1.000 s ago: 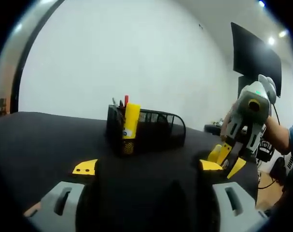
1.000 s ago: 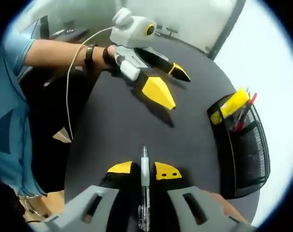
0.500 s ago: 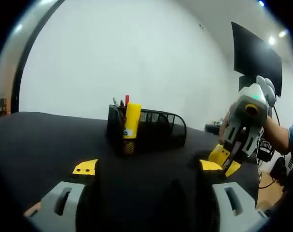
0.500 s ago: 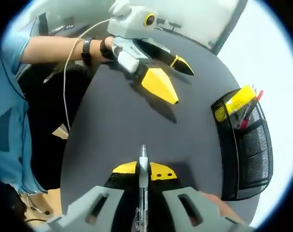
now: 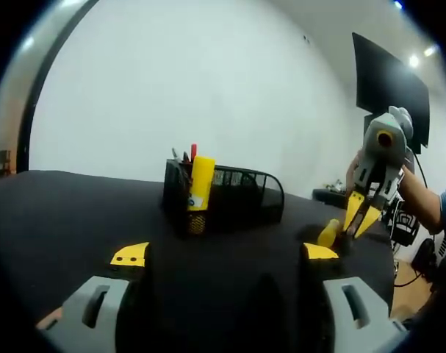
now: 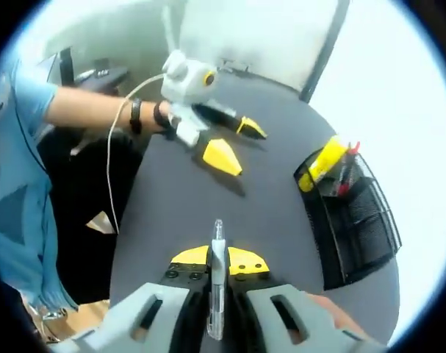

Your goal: Pick up pens and glue sticks and place them into the holder.

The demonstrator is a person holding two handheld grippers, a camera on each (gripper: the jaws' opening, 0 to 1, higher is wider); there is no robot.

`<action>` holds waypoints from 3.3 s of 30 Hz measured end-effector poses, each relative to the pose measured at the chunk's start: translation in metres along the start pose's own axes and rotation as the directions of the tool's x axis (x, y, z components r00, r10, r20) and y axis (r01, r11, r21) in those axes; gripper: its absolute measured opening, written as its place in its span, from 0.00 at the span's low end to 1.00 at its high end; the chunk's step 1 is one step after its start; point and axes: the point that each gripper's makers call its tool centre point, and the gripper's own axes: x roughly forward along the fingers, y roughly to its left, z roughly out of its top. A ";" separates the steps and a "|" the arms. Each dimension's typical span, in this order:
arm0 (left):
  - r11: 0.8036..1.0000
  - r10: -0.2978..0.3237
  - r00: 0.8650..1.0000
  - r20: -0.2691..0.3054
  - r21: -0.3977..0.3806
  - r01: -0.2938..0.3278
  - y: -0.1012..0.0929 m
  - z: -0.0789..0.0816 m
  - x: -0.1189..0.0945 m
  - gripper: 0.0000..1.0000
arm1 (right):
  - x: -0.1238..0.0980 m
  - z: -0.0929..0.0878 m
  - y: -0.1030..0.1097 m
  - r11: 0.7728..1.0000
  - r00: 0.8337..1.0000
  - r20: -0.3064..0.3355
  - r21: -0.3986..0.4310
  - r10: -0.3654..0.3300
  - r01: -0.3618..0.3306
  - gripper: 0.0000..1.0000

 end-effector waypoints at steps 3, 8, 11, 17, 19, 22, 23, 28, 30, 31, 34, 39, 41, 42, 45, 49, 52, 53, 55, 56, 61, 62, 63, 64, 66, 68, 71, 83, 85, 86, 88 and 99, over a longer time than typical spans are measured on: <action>1.000 -0.001 1.000 -0.001 0.002 0.001 0.001 0.000 0.001 0.79 | -0.012 0.005 -0.008 1.000 0.999 0.049 0.017 -0.010 0.009 0.05; 1.000 0.010 1.000 -0.014 0.012 -0.010 0.001 -0.003 0.001 0.79 | -0.031 0.019 -0.013 0.997 0.985 0.174 0.074 0.010 -0.023 0.05; 1.000 0.015 1.000 -0.014 0.010 -0.015 0.001 -0.003 0.001 0.79 | -0.042 0.025 -0.018 0.995 0.975 0.222 0.092 0.013 -0.035 0.05; 1.000 0.012 1.000 -0.014 0.006 -0.012 0.000 -0.003 0.000 0.79 | -0.058 0.039 -0.022 0.994 0.955 0.296 0.101 0.002 -0.033 0.05; 1.000 0.017 1.000 -0.014 0.003 -0.017 0.001 -0.004 0.000 0.79 | -0.061 0.044 -0.025 0.993 0.945 0.328 0.109 -0.004 -0.033 0.05; 1.000 0.025 1.000 -0.018 -0.003 -0.025 0.003 -0.004 0.000 0.79 | -0.065 0.050 -0.028 0.992 0.931 0.365 0.118 -0.011 -0.034 0.05; 1.000 0.025 1.000 -0.016 -0.001 -0.025 0.002 -0.004 0.000 0.79 | -0.066 0.052 -0.028 0.992 0.926 0.377 0.120 -0.010 -0.038 0.05; 1.000 0.027 1.000 -0.006 -0.006 -0.027 0.002 -0.002 0.001 0.79 | -0.072 0.060 -0.041 0.989 0.902 0.431 0.144 -0.042 -0.023 0.05; 1.000 0.025 1.000 -0.003 -0.008 -0.025 0.002 -0.002 0.001 0.79 | -0.074 0.064 -0.047 0.988 0.890 0.452 0.155 -0.051 -0.022 0.05; 1.000 0.025 1.000 -0.003 -0.007 -0.025 0.002 -0.002 0.000 0.79 | -0.077 0.067 -0.052 0.986 0.878 0.476 0.166 -0.058 -0.025 0.05; 1.000 0.013 1.000 -0.005 0.000 -0.013 0.002 -0.002 0.002 0.78 | -0.080 0.071 -0.061 0.983 0.860 0.507 0.181 -0.062 -0.035 0.05; 1.000 0.008 1.000 -0.002 0.004 -0.008 0.002 -0.001 0.002 0.78 | -0.079 0.074 -0.073 0.981 0.852 0.516 0.193 -0.085 -0.019 0.05; 1.000 0.009 1.000 0.007 -0.007 -0.009 0.004 0.001 0.002 0.78 | -0.079 0.076 -0.077 0.979 0.846 0.525 0.202 -0.093 -0.017 0.05; 1.000 0.010 1.000 0.012 -0.012 -0.009 0.007 0.002 0.002 0.78 | -0.079 0.078 -0.078 0.979 0.843 0.530 0.204 -0.093 -0.020 0.05; 1.000 0.010 1.000 0.017 -0.015 -0.010 0.012 0.004 0.004 0.78 | -0.079 0.083 -0.084 0.977 0.829 0.551 0.212 -0.095 -0.029 0.05; 1.000 0.010 1.000 0.012 -0.011 -0.009 0.017 0.004 0.006 0.78 | -0.077 0.090 -0.094 0.976 0.816 0.568 0.216 -0.104 -0.026 0.05; 1.000 0.010 1.000 0.012 -0.011 -0.010 0.021 0.005 0.007 0.78 | -0.078 0.097 -0.100 0.974 0.799 0.591 0.227 -0.113 -0.030 0.05; 1.000 0.009 1.000 0.012 -0.011 -0.009 0.018 0.005 0.006 0.78 | -0.077 0.100 -0.104 0.971 0.789 0.601 0.238 -0.123 -0.030 0.05; 1.000 0.009 1.000 0.014 -0.011 -0.009 0.017 0.005 0.005 0.78 | -0.076 0.104 -0.110 0.968 0.777 0.614 0.248 -0.141 -0.020 0.05; 1.000 0.009 1.000 0.013 -0.011 -0.009 0.016 0.004 0.005 0.78 | -0.076 0.106 -0.112 0.968 0.772 0.617 0.251 -0.151 -0.012 0.05; 1.000 0.010 1.000 0.015 -0.009 -0.009 0.011 0.004 0.004 0.78 | -0.076 0.114 -0.121 0.965 0.755 0.634 0.261 -0.167 -0.005 0.05; 1.000 0.010 1.000 0.014 -0.008 -0.010 0.011 0.004 0.004 0.78 | -0.076 0.115 -0.123 0.965 0.754 0.635 0.263 -0.171 -0.003 0.05; 1.000 0.009 1.000 0.014 -0.008 -0.009 0.008 0.004 0.003 0.78 | -0.077 0.117 -0.125 0.964 0.752 0.635 0.266 -0.175 -0.001 0.05; 1.000 0.010 1.000 0.013 -0.009 -0.009 0.011 0.004 0.004 0.78 | -0.077 0.117 -0.126 0.963 0.751 0.636 0.268 -0.177 0.001 0.05; 1.000 0.010 1.000 0.011 -0.006 -0.010 0.010 0.003 0.003 0.78 | -0.078 0.120 -0.129 0.964 0.750 0.637 0.268 -0.178 0.001 0.05; 1.000 0.009 1.000 0.008 -0.005 -0.009 0.007 0.002 0.003 0.78 | -0.079 0.122 -0.132 0.964 0.750 0.637 0.267 -0.179 0.003 0.05; 1.000 0.008 1.000 0.004 -0.003 -0.008 0.004 0.001 0.002 0.78 | -0.078 0.124 -0.138 0.963 0.751 0.632 0.271 -0.192 0.018 0.05; 1.000 0.003 1.000 0.013 -0.001 -0.003 0.003 0.003 0.001 0.78 | -0.076 0.136 -0.161 0.960 0.747 0.628 0.276 -0.216 0.046 0.05; 1.000 0.001 1.000 0.021 -0.001 -0.001 0.002 0.004 0.000 0.78 | -0.073 0.138 -0.168 0.957 0.747 0.625 0.284 -0.226 0.052 0.05; 1.000 0.001 1.000 0.023 0.000 -0.001 0.002 0.004 0.000 0.78 | -0.071 0.139 -0.171 0.955 0.747 0.623 0.293 -0.232 0.052 0.05; 1.000 -0.002 0.999 0.034 0.004 0.002 0.001 0.006 -0.001 0.78 | -0.067 0.140 -0.177 0.951 0.750 0.615 0.306 -0.242 0.056 0.05; 1.000 -0.019 0.998 0.052 -0.003 0.019 -0.003 0.009 -0.001 0.79 | -0.054 0.142 -0.220 0.925 0.731 0.605 0.369 -0.316 0.094 0.05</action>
